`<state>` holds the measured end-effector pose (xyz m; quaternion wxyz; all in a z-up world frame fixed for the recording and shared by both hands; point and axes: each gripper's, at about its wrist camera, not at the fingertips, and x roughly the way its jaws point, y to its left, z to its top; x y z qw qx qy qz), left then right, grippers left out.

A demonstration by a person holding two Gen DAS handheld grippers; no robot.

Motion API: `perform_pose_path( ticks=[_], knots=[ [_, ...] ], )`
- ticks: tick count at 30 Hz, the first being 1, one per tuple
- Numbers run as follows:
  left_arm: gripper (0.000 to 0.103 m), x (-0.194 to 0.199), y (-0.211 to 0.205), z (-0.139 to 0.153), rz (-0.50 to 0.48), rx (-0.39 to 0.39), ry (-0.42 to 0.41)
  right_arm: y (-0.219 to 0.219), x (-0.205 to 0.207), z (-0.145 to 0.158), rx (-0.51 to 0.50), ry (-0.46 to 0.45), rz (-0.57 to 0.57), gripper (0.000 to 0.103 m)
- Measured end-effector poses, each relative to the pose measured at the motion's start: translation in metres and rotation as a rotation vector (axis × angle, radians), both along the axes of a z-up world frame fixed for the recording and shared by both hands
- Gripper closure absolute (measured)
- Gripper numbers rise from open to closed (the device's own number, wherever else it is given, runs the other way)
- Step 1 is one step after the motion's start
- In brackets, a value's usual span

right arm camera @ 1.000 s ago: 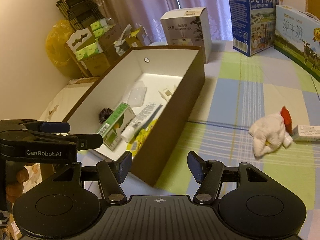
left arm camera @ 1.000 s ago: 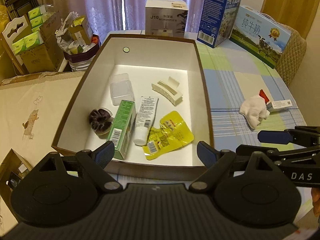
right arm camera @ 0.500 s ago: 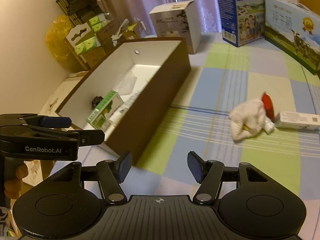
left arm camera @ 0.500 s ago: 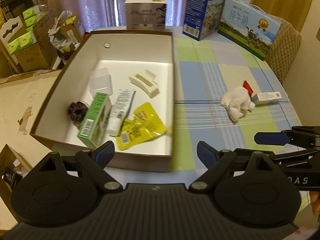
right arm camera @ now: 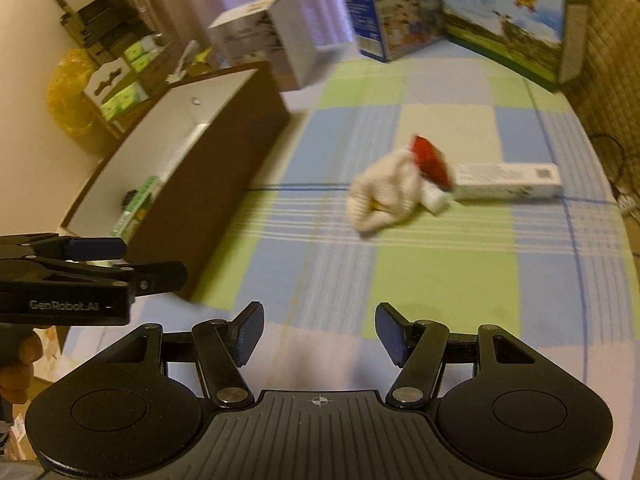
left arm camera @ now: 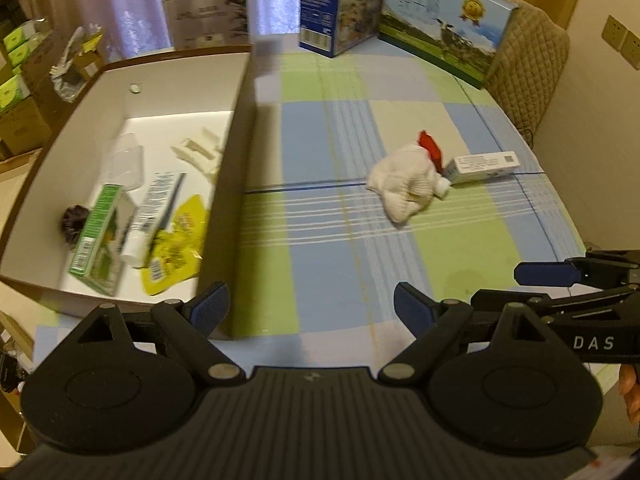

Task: Organize objects
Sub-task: 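Withdraw both tools from the box toward the white glove and pill bottle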

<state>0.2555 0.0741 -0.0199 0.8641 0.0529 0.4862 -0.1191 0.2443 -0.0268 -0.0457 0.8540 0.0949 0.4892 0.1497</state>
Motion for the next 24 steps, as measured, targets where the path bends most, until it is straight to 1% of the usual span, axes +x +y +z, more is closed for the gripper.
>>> perform_pose_path(
  ticks=[6,15,24],
  knots=[
    [0.016,0.003,-0.024,-0.01,-0.024,0.003,0.022,-0.029,-0.003,-0.003,-0.015,0.015,-0.04,0.044],
    [0.016,0.01,-0.05,-0.03,-0.047,0.002,0.064,-0.053,0.0,-0.014,-0.027,0.03,-0.073,0.044],
    [0.017,0.025,-0.079,-0.048,-0.102,0.01,0.039,-0.08,0.007,-0.029,-0.053,0.045,-0.144,0.044]
  ],
)
